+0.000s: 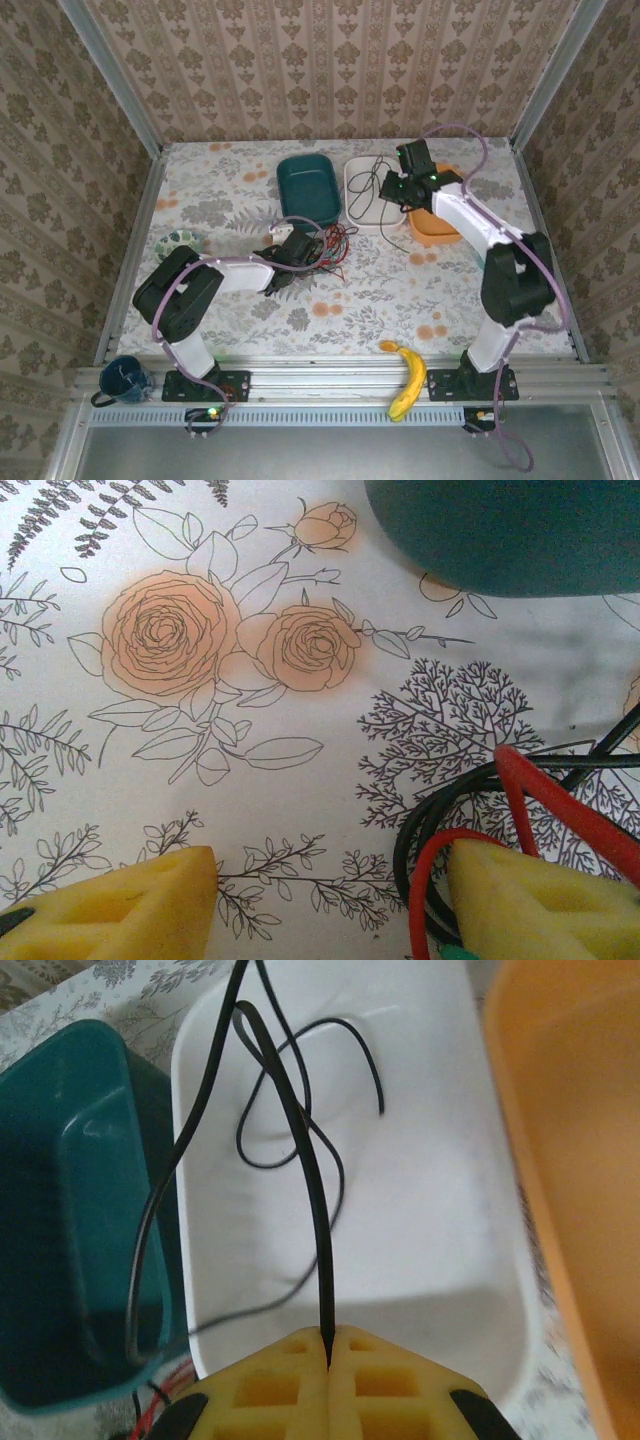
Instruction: Untangle the cables
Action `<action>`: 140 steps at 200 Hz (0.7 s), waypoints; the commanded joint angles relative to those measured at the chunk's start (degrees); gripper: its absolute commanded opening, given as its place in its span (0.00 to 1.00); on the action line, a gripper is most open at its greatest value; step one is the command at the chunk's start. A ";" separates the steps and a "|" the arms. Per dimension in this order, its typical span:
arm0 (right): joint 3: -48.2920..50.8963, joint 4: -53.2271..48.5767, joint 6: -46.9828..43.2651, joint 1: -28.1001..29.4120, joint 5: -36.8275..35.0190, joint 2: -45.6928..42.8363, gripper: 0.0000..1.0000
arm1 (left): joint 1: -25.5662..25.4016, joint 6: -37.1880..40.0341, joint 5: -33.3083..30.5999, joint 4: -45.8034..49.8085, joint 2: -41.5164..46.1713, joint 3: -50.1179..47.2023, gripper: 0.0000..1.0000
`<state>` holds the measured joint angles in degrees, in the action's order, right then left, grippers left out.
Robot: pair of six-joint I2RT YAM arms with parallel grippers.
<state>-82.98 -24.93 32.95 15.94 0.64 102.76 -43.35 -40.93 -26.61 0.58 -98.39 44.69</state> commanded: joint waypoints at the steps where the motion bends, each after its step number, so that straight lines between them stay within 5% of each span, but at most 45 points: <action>1: -6.74 -3.20 -1.73 -0.88 1.55 6.95 0.00 | 0.56 2.81 0.11 13.56 -2.43 -3.82 0.63; 73: -24.01 -4.77 1.32 -3.29 1.75 21.99 0.00 | 0.59 2.69 0.25 15.24 -2.08 -3.20 0.63; 140: -25.07 -4.17 5.47 -4.05 0.17 25.91 0.00 | 0.37 2.08 -0.05 16.47 -2.03 -2.68 0.63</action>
<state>-107.50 -27.59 36.71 11.33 1.72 126.50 -43.38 -40.95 -26.83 2.37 -97.84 44.80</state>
